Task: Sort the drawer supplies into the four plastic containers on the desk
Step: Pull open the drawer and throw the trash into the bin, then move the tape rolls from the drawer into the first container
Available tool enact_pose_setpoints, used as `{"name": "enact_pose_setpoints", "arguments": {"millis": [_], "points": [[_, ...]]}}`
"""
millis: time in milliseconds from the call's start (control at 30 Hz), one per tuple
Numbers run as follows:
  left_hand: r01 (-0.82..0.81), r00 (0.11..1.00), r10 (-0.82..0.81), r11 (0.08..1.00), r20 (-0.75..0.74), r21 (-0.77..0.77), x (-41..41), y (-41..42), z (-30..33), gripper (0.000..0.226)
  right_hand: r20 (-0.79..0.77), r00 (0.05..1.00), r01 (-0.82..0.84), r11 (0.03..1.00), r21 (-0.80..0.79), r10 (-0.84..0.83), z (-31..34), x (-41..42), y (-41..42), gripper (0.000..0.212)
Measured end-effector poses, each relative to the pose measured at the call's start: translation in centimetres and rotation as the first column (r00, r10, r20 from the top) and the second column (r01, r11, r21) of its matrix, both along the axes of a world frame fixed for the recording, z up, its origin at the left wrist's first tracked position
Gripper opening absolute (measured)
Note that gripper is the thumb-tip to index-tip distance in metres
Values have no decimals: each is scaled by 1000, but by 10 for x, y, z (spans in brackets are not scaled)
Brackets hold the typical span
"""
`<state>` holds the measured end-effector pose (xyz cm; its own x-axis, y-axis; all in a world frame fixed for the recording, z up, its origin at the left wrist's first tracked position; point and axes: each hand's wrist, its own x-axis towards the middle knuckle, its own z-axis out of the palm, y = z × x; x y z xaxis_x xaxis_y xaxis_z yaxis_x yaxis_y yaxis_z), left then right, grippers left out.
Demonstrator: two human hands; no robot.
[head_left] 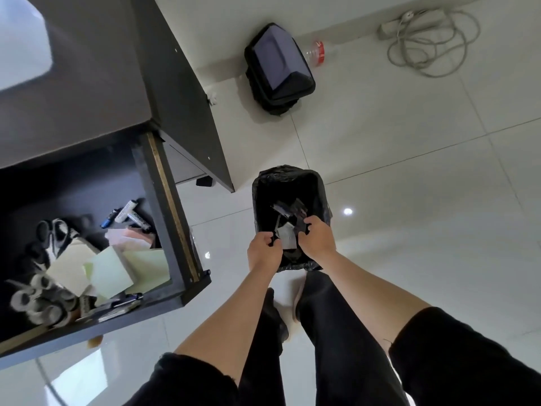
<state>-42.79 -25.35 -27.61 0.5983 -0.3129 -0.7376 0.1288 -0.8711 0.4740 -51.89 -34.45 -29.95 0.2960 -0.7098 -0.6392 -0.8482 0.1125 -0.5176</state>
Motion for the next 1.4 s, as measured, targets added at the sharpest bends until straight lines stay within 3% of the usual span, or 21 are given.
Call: {"name": "enact_pose_setpoints", "arguments": {"millis": [433,667,867,1033,1233,1400], "points": [[97,977,-63,982,203,-161,10,13,162,30,79,995,-62,998,18,60,144,2,52,28],[43,932,46,971,360,-236,52,47,204,25,240,966,-76,994,-84,95,183,45,85,23],[-106,861,215,962,460,-250,124,110,221,22,370,883,-207,948,-241,287,214,117,108,17],[-199,856,265,961,445,-191,189,177,217,27,363,813,-360,883,-302,455,224,182,144,14],[-241,884,246,968,398,-64,265,252,204,36,284,784,-506,833,-225,552,210,248,204,17],[-126,957,106,990,269,57,293,286,193,40,188,762,-612,784,-105,620,198,281,247,24]]}}
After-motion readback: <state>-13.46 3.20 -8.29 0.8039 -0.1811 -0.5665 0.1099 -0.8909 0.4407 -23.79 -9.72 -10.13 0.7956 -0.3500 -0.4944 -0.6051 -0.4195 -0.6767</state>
